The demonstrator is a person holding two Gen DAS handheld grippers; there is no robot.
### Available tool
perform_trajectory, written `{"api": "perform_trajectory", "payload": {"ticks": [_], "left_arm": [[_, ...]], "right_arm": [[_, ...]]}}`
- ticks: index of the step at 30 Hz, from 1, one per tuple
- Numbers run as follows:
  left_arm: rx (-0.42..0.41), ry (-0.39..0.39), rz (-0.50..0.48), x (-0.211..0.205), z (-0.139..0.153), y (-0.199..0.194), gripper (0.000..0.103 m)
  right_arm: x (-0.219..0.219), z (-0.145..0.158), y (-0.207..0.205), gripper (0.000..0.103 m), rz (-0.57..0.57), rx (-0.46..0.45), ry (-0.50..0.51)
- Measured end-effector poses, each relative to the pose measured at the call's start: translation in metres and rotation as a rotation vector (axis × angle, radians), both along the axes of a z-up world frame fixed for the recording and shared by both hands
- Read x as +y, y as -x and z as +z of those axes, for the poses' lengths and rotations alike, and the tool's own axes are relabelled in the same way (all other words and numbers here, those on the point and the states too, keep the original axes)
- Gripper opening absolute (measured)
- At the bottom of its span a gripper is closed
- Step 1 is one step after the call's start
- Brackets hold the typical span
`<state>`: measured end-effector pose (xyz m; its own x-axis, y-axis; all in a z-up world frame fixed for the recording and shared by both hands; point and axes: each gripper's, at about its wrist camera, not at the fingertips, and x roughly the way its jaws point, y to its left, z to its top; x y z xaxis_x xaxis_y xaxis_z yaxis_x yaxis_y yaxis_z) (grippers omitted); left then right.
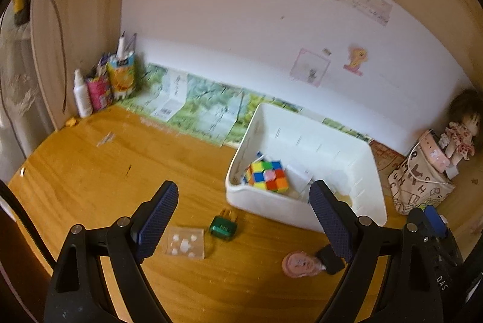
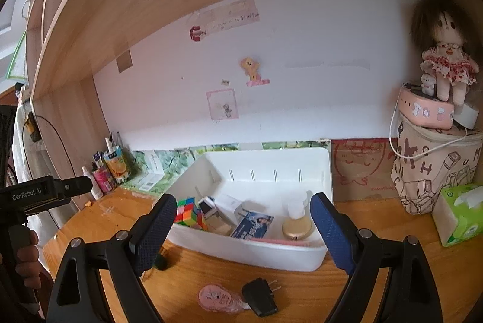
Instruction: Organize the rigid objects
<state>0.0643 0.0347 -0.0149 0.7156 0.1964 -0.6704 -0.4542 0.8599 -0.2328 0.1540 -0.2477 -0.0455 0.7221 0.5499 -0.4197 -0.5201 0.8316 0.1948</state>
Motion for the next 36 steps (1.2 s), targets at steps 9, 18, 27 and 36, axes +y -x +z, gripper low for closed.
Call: {"api": "perform_trajectory", "payload": {"ticks": [9, 18, 27, 36], "left_arm": [[0.127, 0.065, 0.047, -0.002, -0.038, 0.012, 0.091], [0.281, 0.201, 0.098, 0.012, -0.082, 0.01, 0.091], [0.418, 0.357, 0.145, 0.024, -0.123, -0.004, 0.091], [0.486, 0.377, 0.236, 0.045, -0.148, -0.015, 0.091]], "right_arm": [[-0.005, -0.016, 0.005, 0.09, 0.007, 0.034, 0.053], [-0.013, -0.041, 0.004, 0.09, 0.017, 0.106, 0.114], [-0.016, -0.078, -0.011, 0.09, 0.048, 0.224, 0.232], [-0.009, -0.108, -0.027, 0.09, 0.094, 0.325, 0.292]]}}
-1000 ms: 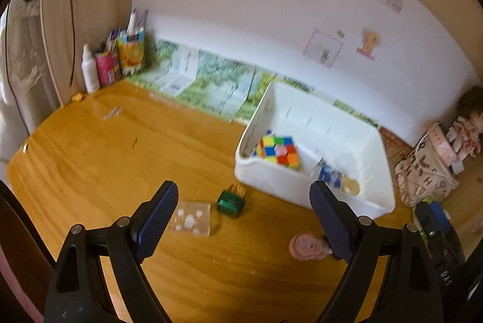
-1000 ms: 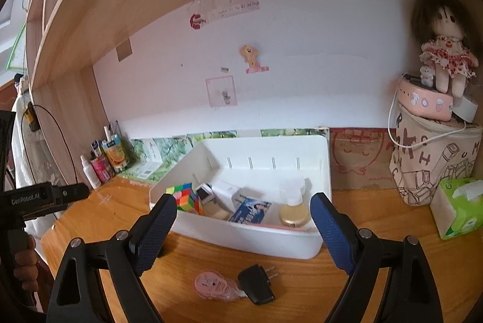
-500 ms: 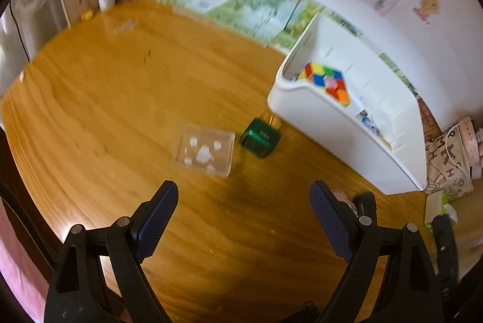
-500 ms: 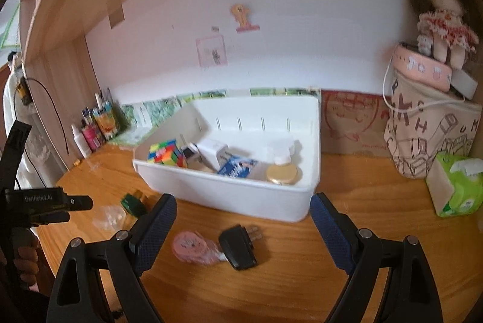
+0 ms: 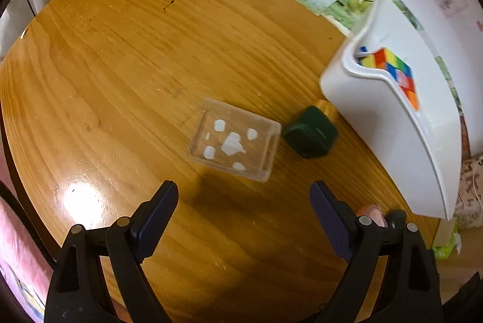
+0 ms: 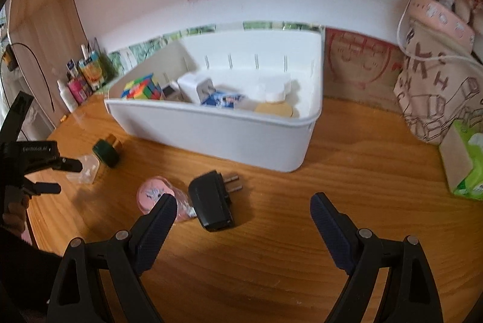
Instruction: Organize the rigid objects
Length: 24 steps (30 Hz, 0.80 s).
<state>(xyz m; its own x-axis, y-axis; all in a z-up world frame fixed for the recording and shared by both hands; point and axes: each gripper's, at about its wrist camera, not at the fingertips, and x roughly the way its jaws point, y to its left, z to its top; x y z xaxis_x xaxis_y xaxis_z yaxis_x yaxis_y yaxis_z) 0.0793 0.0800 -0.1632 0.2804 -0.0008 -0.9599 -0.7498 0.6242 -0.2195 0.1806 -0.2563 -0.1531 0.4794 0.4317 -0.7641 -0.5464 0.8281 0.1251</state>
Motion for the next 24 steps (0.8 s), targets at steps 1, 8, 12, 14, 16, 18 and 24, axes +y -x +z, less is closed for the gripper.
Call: {"api": "perform_trajectory", "payload": {"ticks": [1, 8, 12, 14, 16, 18, 24], "left_arm": [[0.005, -0.002, 0.005, 0.002, -0.002, -0.001, 0.091], [0.039, -0.008, 0.031, 0.017, -0.015, -0.011, 0.091], [0.046, -0.007, 0.045, 0.024, -0.019, -0.017, 0.09], [0.048, -0.005, 0.051, 0.026, -0.02, -0.018, 0.09], [0.051, -0.004, 0.053, 0.028, -0.022, -0.021, 0.09], [0.053, -0.004, 0.056, 0.03, -0.024, -0.024, 0.09], [0.055, -0.022, 0.063, 0.036, -0.026, -0.033, 0.09]], "right_arm": [[0.002, -0.003, -0.001, 0.09, 0.007, 0.01, 0.005], [0.018, -0.023, -0.01, 0.09, 0.073, 0.068, 0.062], [0.023, -0.03, -0.014, 0.09, 0.087, 0.083, 0.07], [0.024, -0.033, -0.017, 0.09, 0.084, 0.088, 0.072], [0.025, -0.035, -0.019, 0.09, 0.083, 0.093, 0.072], [0.025, -0.037, -0.021, 0.09, 0.083, 0.097, 0.065], [0.033, -0.042, -0.026, 0.085, 0.102, 0.102, 0.059]]}}
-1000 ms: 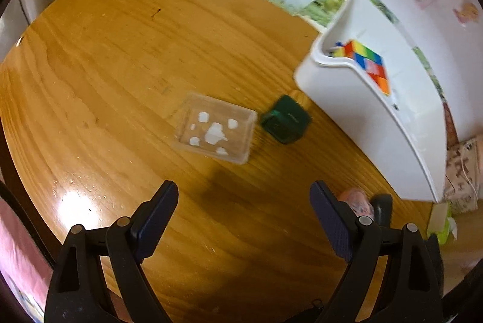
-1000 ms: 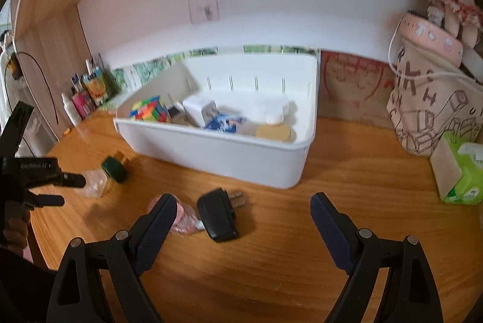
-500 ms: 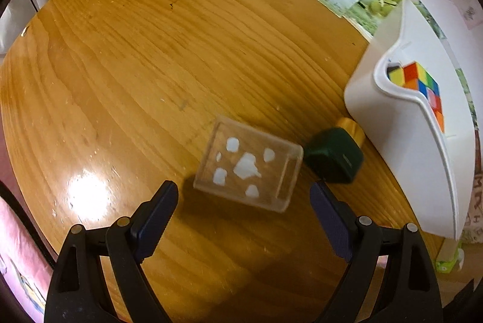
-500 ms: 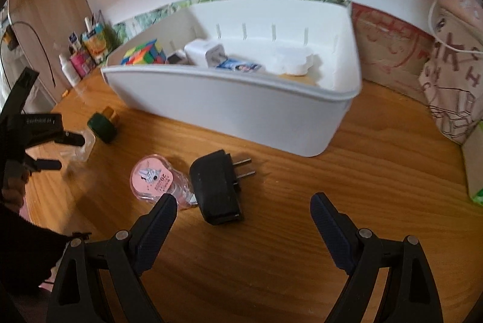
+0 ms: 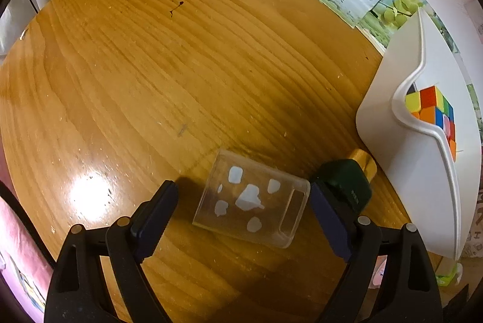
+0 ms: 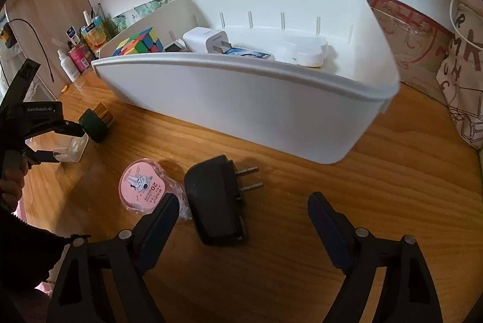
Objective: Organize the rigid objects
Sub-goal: 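Close the left tool on the clear plastic box while the right tool closes on the black plug, then carry the clear box in the left tool and black plug in the right tool over the bin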
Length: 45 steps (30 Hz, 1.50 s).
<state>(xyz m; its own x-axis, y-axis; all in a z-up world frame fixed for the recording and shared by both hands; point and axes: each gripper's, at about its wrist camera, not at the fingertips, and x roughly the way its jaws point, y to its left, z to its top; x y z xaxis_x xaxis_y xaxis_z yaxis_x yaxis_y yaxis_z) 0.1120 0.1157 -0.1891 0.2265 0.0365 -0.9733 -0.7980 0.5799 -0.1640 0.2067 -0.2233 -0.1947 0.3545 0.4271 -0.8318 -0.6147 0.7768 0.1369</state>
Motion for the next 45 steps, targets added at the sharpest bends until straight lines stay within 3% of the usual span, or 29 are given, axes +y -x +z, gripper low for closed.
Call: {"api": "perform_trajectory", "payload": {"ticks": [6, 10, 18, 34, 38, 45], "left_arm": [[-0.004, -0.017, -0.001, 0.004, -0.001, -0.007, 0.082], [-0.012, -0.031, -0.012, 0.006, 0.0, -0.013, 0.067], [-0.017, -0.024, 0.004, 0.008, 0.0, -0.013, 0.066], [-0.029, 0.011, -0.015, -0.005, 0.005, 0.007, 0.066], [-0.059, 0.048, -0.01, -0.006, 0.007, 0.014, 0.065], [-0.109, 0.04, -0.02, -0.009, 0.021, 0.025, 0.065]], "right_arm": [[0.007, 0.0, -0.003, 0.08, 0.019, 0.003, -0.031], [0.01, 0.0, -0.004, 0.072, 0.032, 0.015, -0.057], [0.013, 0.002, -0.005, 0.058, 0.036, 0.031, -0.082], [0.012, 0.005, 0.0, 0.057, 0.034, 0.055, -0.045], [0.011, 0.008, 0.003, 0.057, 0.019, 0.048, -0.028], [0.005, 0.02, 0.013, 0.057, 0.014, 0.015, -0.043]]}}
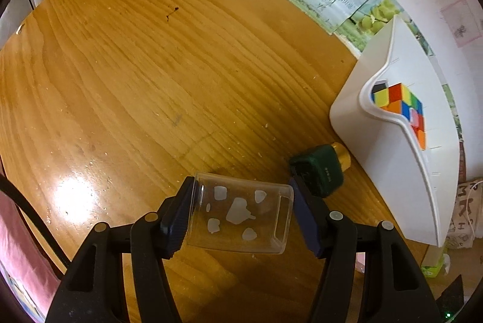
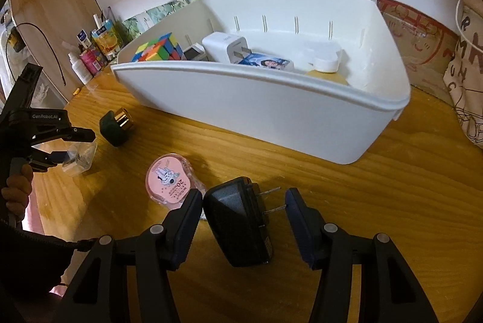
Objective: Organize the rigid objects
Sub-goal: 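Carry the clear box in the left tool and black plug in the right tool over the bin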
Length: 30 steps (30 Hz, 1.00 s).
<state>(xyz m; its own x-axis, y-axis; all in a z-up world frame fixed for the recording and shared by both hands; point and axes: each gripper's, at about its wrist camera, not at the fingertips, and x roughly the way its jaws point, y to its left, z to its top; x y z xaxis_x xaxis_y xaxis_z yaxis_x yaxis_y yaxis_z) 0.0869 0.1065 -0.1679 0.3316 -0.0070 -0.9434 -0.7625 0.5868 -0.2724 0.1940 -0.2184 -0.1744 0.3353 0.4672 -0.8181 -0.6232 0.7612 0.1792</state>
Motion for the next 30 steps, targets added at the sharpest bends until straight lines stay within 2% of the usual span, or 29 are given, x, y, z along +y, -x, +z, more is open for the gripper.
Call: {"api": "perform_trajectory", "payload": {"ticks": [20, 30], "left_arm": [[-0.275, -0.095, -0.024, -0.003, 0.054, 0.037, 0.065], [-0.396, -0.223, -0.059, 0.004, 0.095, 0.034, 0.065]], "right_arm": [[-0.009, 0.047, 0.031, 0.057, 0.001, -0.103, -0.087], [-0.009, 0.07, 0.031, 0.057, -0.013, -0.16, -0.143]]}}
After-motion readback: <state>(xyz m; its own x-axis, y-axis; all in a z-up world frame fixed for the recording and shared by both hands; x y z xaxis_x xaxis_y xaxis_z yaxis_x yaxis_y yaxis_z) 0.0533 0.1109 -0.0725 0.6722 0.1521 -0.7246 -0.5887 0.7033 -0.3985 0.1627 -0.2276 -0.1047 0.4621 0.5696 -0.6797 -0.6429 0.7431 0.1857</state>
